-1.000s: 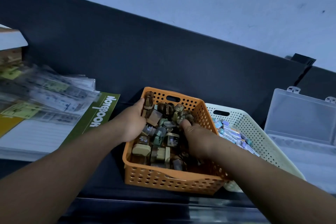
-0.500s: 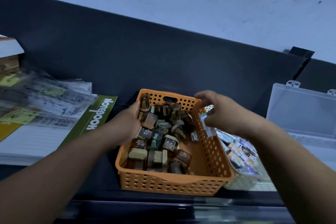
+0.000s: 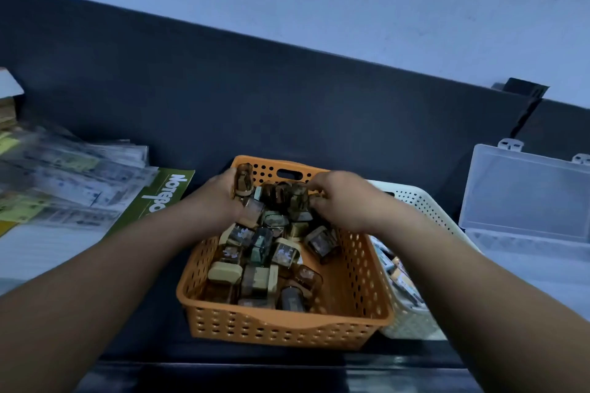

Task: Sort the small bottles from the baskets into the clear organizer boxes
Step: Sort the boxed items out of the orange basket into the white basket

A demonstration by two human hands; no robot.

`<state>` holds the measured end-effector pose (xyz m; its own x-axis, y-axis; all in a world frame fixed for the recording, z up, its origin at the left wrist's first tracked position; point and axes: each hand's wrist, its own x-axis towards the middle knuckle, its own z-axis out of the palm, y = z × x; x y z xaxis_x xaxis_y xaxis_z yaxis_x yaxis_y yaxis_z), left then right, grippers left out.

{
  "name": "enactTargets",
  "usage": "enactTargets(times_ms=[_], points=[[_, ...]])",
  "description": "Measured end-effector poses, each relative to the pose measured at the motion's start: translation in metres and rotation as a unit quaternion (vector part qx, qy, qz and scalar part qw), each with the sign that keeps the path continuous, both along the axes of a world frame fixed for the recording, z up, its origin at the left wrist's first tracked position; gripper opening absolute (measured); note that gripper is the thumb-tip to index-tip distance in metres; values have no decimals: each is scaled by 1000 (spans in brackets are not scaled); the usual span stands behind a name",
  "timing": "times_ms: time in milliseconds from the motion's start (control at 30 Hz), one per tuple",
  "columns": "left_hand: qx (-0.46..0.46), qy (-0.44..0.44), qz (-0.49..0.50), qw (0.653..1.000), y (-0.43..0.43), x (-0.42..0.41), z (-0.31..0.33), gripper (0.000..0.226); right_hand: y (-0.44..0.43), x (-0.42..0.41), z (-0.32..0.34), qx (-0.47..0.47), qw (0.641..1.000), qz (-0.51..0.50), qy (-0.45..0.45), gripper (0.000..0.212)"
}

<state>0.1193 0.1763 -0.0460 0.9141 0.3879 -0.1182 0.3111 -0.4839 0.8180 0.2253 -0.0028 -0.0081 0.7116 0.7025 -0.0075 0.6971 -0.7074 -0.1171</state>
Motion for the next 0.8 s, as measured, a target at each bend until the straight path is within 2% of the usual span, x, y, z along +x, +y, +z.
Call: enactTargets(times_ms=[67, 233, 333, 433, 533, 600, 700, 800], points=[[7, -4, 7, 1000, 3, 1, -4, 59, 21, 6, -9, -39, 999, 5, 15, 38], [29, 0, 19, 999, 5, 3, -10, 66, 31, 17, -24, -80, 992, -32, 87, 77], [26, 20, 27, 999, 11, 8, -18, 73, 26, 15, -25, -97, 988, -35, 116, 82], [21, 23, 27, 999, 13, 10, -22, 74, 17, 11, -16, -58, 986, -19, 158, 70], [18, 24, 25, 999, 15, 11, -23, 75, 15, 13, -10, 61, 978, -35, 196, 39], [26, 24, 26, 999, 14, 10, -23, 76, 18, 16, -9, 84, 981, -49, 169, 20], [32, 16, 29, 999, 13, 10, -23, 75, 21, 13, -12, -32, 993, -32, 106, 19], [39, 13, 22, 999, 12, 8, -22, 75, 21, -1, -17, -153, 980, -3, 124, 30]])
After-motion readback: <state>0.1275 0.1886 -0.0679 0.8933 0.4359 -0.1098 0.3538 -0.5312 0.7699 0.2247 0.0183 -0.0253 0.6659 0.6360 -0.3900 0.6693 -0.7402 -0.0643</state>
